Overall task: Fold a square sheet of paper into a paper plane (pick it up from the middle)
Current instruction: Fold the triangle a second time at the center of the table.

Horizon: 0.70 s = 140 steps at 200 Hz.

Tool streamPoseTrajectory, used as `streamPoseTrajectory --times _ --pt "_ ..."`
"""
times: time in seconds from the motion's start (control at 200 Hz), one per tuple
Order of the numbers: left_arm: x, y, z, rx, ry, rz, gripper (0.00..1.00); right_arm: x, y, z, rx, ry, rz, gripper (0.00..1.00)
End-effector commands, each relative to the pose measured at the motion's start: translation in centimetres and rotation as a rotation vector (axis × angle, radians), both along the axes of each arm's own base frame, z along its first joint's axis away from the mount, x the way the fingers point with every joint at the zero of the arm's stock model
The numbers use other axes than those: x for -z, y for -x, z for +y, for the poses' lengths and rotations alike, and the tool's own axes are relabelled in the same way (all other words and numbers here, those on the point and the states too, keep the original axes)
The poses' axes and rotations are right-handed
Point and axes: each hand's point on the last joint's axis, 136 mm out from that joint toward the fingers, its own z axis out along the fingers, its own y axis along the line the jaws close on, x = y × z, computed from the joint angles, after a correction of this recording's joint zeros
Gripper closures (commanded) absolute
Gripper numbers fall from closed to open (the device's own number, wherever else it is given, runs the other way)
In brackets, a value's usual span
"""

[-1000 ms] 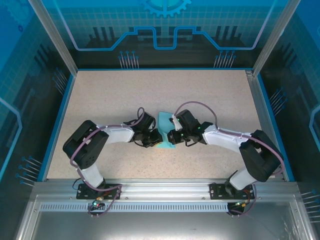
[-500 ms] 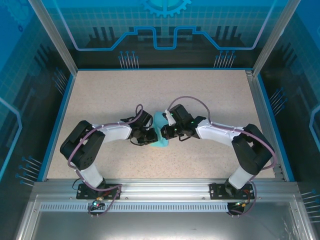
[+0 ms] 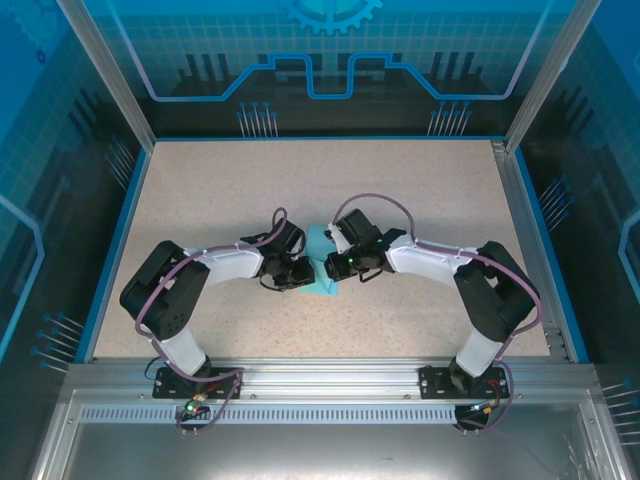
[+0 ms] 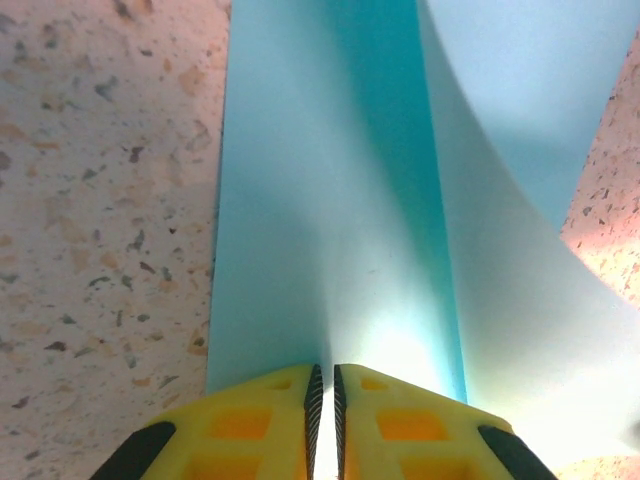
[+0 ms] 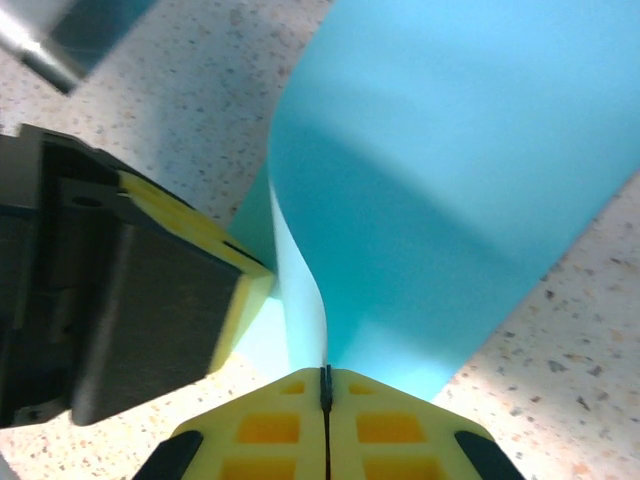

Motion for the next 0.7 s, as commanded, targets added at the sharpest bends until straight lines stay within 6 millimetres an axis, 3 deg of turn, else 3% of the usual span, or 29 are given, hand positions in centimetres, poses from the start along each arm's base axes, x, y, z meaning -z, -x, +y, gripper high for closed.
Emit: streamPoseTrajectory --times 0.0,0.695 --pt "0.2 0.0 1.3 -0.001 -0.060 0.004 0.83 0.4 -0.8 -0.9 -0.003 0.039 0.005 0.94" --pt "0.6 0.1 1.3 -0.011 -0.052 0.013 0.83 2.8 -2.2 -1.0 -0.086 0.116 0.040 0.93"
